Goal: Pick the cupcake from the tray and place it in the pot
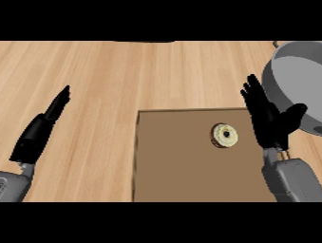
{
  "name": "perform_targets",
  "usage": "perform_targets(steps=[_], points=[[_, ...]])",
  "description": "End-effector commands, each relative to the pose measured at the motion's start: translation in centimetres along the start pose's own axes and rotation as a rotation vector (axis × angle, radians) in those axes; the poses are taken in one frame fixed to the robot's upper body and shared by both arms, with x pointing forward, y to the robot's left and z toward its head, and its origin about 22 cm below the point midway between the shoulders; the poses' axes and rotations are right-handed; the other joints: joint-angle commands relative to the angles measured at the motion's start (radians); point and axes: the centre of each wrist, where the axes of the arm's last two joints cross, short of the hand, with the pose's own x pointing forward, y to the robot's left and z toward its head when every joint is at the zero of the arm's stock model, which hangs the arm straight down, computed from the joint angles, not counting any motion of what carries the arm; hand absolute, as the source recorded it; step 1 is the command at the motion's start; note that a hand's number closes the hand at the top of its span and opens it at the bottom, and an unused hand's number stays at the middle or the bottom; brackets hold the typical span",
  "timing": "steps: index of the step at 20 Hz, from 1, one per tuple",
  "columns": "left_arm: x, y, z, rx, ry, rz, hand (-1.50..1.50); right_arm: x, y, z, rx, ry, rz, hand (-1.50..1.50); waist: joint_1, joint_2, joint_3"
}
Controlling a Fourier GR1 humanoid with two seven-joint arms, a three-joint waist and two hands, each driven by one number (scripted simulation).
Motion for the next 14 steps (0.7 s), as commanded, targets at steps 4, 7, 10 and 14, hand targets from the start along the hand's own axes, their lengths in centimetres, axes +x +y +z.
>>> perform_targets(steps=[4, 7, 10, 14], points=[[-1.4, -2.5, 0.9, -0.064, 0.186, 0.165, 0.0, 1.1, 2.1, 0.2, 0.312, 0.02, 0.235, 1.5, -0.015, 0.001, 0.01], [-2.7, -4.8, 2.0, -0.103, 0.266, 0.23, 0.0, 4.7, -3.7, -0.9, 0.158, -0.159, 0.807, 1.5, -0.041, -0.021, -0.023], [-2.7, -6.3, 1.9, -0.111, 0.323, 0.326, 0.0, 3.2, 1.4, 1.2, -0.062, -0.48, 0.509, -1.5, -0.068, -0.012, 0.011], [-2.5, -6.0, 1.7, -0.127, 0.331, 0.315, 0.0, 3.5, 3.1, 4.2, -0.093, -0.652, 0.305, -1.5, -0.049, -0.005, 0.012]])
